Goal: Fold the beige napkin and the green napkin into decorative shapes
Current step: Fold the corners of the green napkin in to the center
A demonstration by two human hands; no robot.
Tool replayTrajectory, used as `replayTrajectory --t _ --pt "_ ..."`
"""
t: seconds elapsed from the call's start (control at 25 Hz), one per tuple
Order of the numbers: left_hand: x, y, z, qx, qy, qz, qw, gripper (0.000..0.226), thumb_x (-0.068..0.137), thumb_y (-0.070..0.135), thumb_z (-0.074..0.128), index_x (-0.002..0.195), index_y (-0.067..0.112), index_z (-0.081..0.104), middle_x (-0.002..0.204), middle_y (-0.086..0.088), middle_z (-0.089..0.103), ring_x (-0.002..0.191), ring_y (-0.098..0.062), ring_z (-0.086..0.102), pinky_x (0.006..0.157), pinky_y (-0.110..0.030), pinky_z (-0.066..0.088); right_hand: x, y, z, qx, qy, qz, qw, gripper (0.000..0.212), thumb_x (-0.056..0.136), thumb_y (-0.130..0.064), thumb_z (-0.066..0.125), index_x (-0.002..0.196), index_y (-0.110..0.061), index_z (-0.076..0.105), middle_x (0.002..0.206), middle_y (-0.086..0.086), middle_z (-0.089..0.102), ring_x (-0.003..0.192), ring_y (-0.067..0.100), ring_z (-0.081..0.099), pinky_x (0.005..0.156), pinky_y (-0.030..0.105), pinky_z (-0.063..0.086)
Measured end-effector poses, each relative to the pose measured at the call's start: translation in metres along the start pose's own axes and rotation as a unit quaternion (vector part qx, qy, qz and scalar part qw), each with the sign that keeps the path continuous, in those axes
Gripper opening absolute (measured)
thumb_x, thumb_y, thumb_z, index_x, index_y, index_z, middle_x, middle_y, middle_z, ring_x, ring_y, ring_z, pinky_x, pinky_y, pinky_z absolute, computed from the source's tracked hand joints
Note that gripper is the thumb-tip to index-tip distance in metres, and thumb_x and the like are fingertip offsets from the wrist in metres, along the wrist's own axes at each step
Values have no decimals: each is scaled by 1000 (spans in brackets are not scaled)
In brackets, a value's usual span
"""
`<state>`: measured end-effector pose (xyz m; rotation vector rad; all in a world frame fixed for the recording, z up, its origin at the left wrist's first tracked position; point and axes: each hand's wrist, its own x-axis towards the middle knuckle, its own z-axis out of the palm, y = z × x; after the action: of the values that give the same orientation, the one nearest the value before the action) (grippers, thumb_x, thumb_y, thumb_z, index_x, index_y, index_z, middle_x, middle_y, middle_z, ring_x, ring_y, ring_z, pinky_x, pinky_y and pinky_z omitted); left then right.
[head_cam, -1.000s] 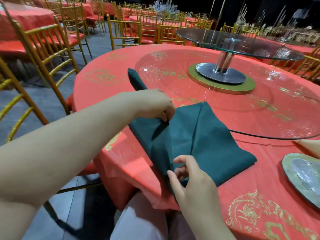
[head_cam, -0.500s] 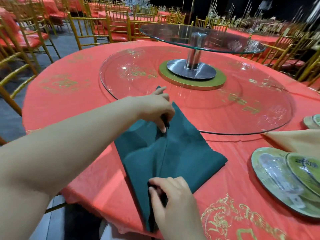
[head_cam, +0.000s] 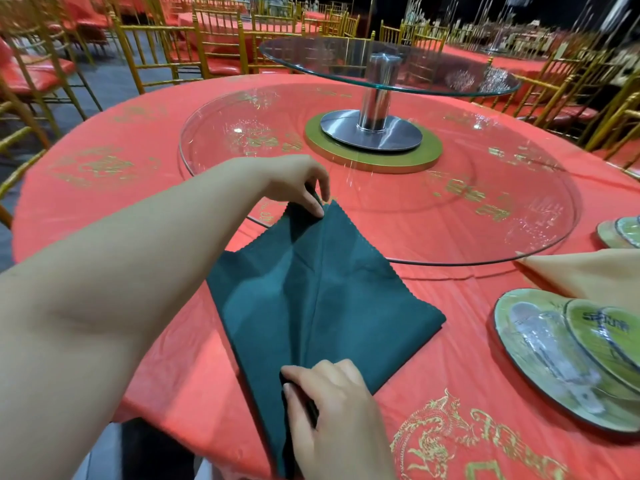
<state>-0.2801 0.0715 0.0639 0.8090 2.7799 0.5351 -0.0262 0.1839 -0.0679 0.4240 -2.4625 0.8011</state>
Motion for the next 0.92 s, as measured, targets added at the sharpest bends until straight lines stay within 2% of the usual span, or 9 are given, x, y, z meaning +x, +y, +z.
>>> replayTrajectory --t 0.04,0.16,0.28,0.4,0.56,0.76,0.92 --pt "1 0 -5 -42 8 -13 999 31 70 28 78 97 25 63 83 6 59 87 -20 57 73 -29 43 0 0 0 1 0 -1 1000 17 78 -33 51 88 -31 64 65 -14 54 66 7 43 52 18 41" --pt "4 -5 -5 -120 56 -77 988 53 68 24 80 115 25 55 108 -4 59 101 -23 55 85 -33 45 0 0 1 4 3 4 1000 18 77 -34 52 87 -32 66 63 -14 52 65 6 43 51 19 42" --pt "10 -4 17 -103 83 -116 984 76 71 18 79 135 20 38 124 -12 51 106 -26 51 88 -31 41 1 -1 1 4 -9 9 1000 19 74 -36 52 86 -33 67 63 -14 50 64 6 43 50 18 43" --pt "12 -1 33 -102 113 -113 982 86 73 13 77 141 20 25 123 -15 53 100 -26 52 81 -29 40 1 -2 -1 8 -19 11 1000 20 70 -38 54 87 -35 65 67 -14 47 63 6 46 49 16 44" --pt "13 -3 37 -72 141 -127 979 87 72 12 77 141 19 24 124 -15 55 112 -32 51 90 -36 41 1 -3 -2 2 -18 8 1000 20 68 -39 54 88 -36 58 74 -10 44 65 5 44 50 15 42" --pt "14 -2 43 -84 149 -106 980 80 73 12 76 139 19 30 120 -14 57 103 -28 53 82 -30 40 1 -4 -2 -1 -25 6 1000 19 69 -40 53 86 -36 60 73 -11 46 65 5 43 52 14 40" --pt "15 -5 47 -103 164 -114 974 73 77 12 73 138 18 32 123 -13 56 104 -27 54 83 -30 40 2 -6 -4 4 -17 16 1000 21 71 -39 52 91 -35 54 78 -11 49 69 4 47 57 16 45"
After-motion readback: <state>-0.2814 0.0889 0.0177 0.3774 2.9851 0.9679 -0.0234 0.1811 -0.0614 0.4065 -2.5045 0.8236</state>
